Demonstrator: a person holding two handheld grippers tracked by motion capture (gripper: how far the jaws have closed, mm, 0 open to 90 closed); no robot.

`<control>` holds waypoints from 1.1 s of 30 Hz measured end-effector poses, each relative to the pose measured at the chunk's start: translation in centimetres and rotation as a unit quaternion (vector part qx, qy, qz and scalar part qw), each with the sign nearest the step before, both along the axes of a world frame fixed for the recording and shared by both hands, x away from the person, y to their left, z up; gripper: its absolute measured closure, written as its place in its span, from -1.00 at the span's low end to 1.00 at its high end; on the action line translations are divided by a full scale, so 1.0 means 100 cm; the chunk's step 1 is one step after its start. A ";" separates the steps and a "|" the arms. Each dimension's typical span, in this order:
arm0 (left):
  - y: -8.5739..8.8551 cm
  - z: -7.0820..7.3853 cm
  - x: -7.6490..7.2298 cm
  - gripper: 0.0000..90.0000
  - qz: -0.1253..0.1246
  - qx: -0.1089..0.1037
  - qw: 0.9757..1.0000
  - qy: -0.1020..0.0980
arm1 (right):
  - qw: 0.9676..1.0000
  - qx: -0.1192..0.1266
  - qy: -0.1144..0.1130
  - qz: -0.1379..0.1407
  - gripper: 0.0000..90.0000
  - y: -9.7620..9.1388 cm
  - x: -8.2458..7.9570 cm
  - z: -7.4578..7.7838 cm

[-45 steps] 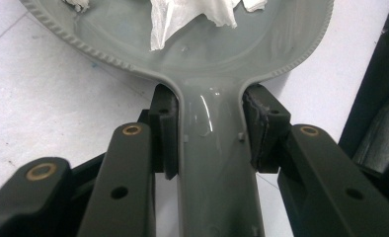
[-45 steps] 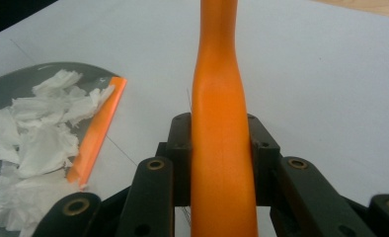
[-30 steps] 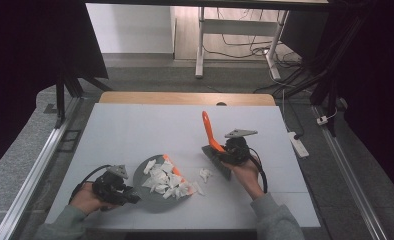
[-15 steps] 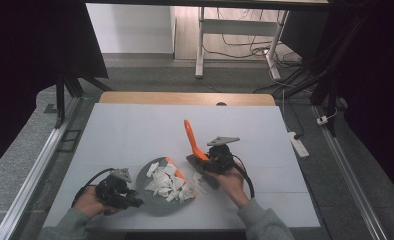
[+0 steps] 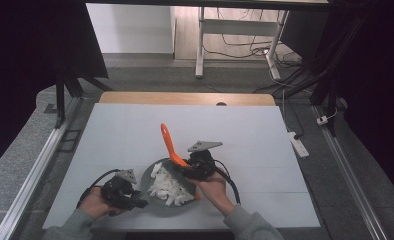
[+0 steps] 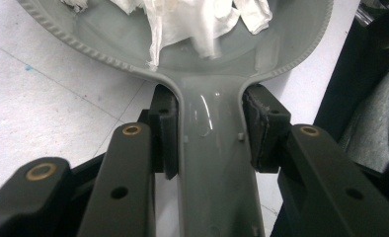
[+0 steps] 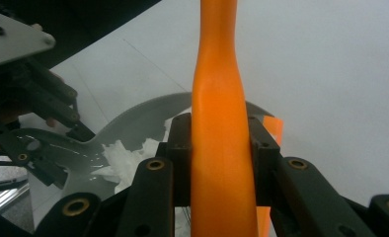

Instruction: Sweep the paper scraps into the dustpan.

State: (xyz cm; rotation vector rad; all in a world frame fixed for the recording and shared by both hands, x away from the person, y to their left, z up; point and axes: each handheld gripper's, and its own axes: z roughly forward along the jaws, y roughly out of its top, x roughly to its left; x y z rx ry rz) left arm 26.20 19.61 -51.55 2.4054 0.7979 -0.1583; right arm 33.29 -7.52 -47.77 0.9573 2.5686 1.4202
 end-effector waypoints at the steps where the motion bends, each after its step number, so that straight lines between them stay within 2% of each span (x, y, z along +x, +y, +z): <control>1: 0.000 0.000 0.000 0.37 0.000 -0.001 1.000 0.000 | 1.000 -0.001 -0.007 0.000 0.58 -0.001 -0.001 0.002; 5: 0.001 -0.002 0.001 0.37 0.000 -0.004 1.000 -0.001 | 0.999 -0.010 -0.039 -0.010 0.58 -0.009 0.001 0.010; 12: 0.002 -0.002 0.001 0.37 0.001 -0.003 1.000 0.000 | 0.997 -0.006 -0.058 -0.040 0.58 -0.029 0.009 0.019; 15: 0.001 -0.002 0.001 0.37 0.002 -0.003 1.000 0.000 | 0.996 -0.023 -0.066 -0.057 0.58 -0.037 0.014 0.018; 17: 0.001 -0.002 0.001 0.37 0.002 -0.003 1.000 0.000 | 0.995 -0.039 -0.065 -0.069 0.58 -0.044 0.020 0.012; 20: 0.001 -0.002 0.000 0.37 0.002 -0.002 1.000 -0.001 | 0.994 -0.052 -0.044 -0.082 0.58 -0.052 0.026 0.001; 26: -0.002 -0.002 -0.002 0.37 0.005 -0.001 1.000 -0.004 | 0.996 -0.050 -0.019 -0.066 0.58 -0.045 0.022 -0.011; 29: -0.003 -0.002 -0.002 0.37 0.005 -0.001 1.000 -0.003 | 0.997 -0.047 -0.015 -0.051 0.58 -0.034 0.016 -0.012; 33: -0.004 -0.002 -0.002 0.37 0.006 -0.001 1.000 -0.004 | 0.998 -0.043 -0.024 -0.025 0.58 -0.017 0.004 -0.013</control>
